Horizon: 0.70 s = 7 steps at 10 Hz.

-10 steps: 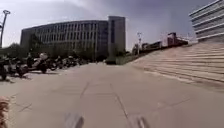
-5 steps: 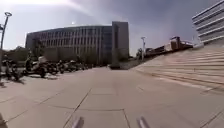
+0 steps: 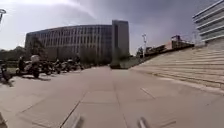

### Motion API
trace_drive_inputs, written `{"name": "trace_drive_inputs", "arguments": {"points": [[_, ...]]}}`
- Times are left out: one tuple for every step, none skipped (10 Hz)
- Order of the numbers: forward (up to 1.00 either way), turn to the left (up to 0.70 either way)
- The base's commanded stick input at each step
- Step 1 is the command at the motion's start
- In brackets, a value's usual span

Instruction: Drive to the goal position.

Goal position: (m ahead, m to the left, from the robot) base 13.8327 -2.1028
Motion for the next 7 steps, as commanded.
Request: {"name": "trace_drive_inputs", "arguments": {"points": [[0.99,0.00],[0.99,0.00],[0.99,0.00],[0.99,0.00],[0.99,0.00],[0.99,0.00],[0.99,0.00]]}}
